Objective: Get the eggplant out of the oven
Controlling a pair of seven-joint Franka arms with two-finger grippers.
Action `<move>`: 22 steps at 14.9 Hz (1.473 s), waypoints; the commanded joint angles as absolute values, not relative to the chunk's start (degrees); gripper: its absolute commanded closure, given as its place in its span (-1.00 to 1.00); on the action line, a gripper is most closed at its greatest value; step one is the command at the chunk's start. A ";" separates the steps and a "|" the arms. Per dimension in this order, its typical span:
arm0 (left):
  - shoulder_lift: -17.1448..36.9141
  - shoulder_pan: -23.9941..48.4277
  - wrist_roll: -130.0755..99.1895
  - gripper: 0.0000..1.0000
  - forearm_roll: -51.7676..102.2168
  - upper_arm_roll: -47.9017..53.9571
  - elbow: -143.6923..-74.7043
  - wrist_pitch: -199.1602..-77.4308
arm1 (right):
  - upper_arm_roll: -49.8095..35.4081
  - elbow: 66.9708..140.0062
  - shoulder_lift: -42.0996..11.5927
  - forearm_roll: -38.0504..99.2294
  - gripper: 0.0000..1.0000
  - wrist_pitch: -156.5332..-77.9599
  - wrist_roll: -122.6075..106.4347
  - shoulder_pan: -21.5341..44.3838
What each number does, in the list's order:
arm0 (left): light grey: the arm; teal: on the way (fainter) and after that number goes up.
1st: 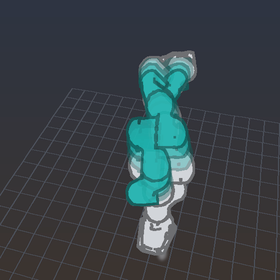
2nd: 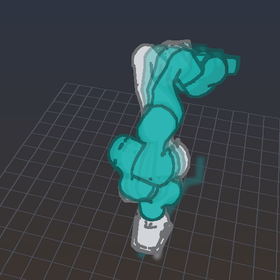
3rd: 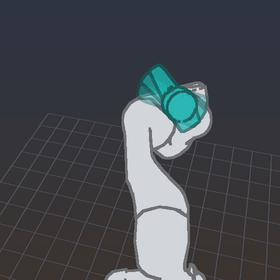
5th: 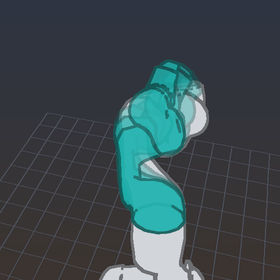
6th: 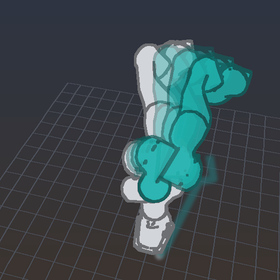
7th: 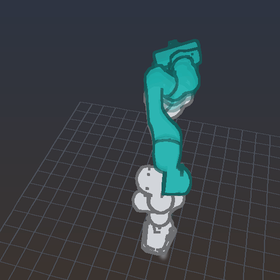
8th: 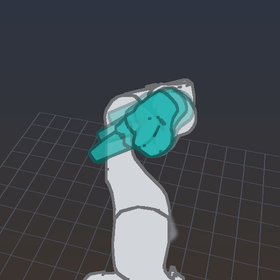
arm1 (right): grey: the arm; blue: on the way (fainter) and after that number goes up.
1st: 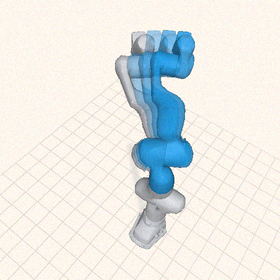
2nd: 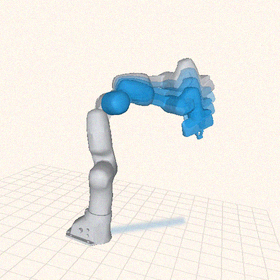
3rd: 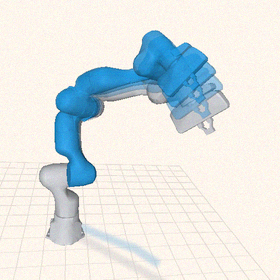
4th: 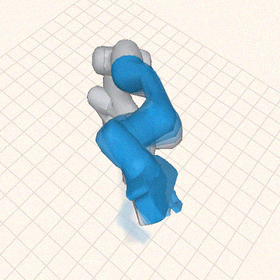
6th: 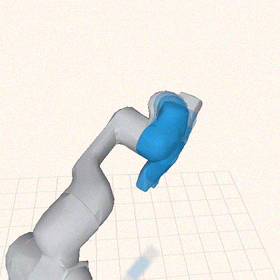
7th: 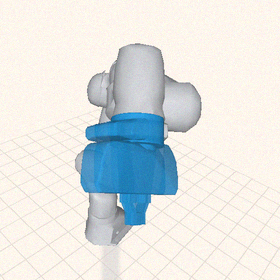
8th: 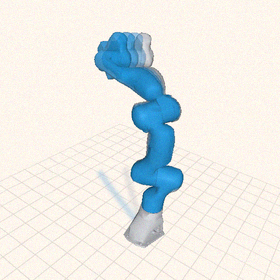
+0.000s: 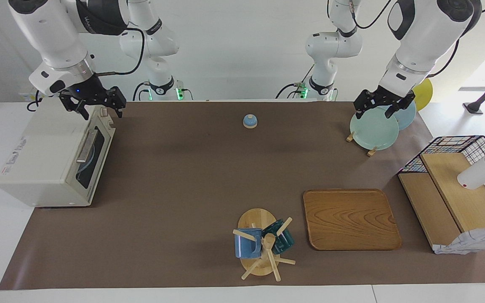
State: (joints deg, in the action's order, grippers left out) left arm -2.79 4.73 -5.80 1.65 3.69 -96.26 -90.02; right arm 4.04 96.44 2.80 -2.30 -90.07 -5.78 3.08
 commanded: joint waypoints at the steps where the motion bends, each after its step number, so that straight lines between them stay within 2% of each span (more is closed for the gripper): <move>1: -3.60 4.13 -5.89 -1.00 1.23 3.96 -96.77 -90.35 | 3.96 96.68 3.25 -1.67 -1.00 -89.65 -5.45 2.73; 4: -3.60 4.13 -5.89 -1.00 1.23 3.96 -96.77 -90.35 | 4.13 96.68 3.25 -1.49 -1.00 -89.30 -5.80 2.20; 5: -3.60 4.13 -5.89 -1.00 1.23 3.96 -96.77 -90.35 | 4.13 96.77 3.25 -1.49 -0.88 -89.73 -5.80 2.20; 6: -3.60 4.13 -5.89 -1.00 1.23 3.96 -96.77 -90.35 | 4.13 97.03 3.25 -1.49 0.34 -90.08 -5.71 2.20; 7: -3.60 4.13 -5.89 -1.00 1.23 3.96 -96.77 -90.26 | 4.13 97.81 3.43 -1.49 0.96 -90.44 -5.80 2.20; 11: -3.60 4.22 -5.89 -1.00 1.23 3.96 -96.77 -90.26 | 4.31 105.71 6.06 -3.06 1.00 -97.89 -5.71 0.18; 13: -3.60 4.13 -5.89 -1.00 1.23 3.87 -96.77 -90.09 | 4.22 109.06 6.94 -8.93 1.00 -101.50 -5.89 0.61; 22: -3.69 4.04 -5.98 -1.00 1.23 3.78 -96.94 -89.91 | 4.31 116.89 5.80 -14.92 1.00 -111.62 -8.35 -2.55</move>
State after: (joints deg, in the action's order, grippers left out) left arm -2.79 4.73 -5.84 1.65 3.66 -96.26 -89.99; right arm 4.39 114.27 4.67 -12.60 -109.29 -7.29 -1.95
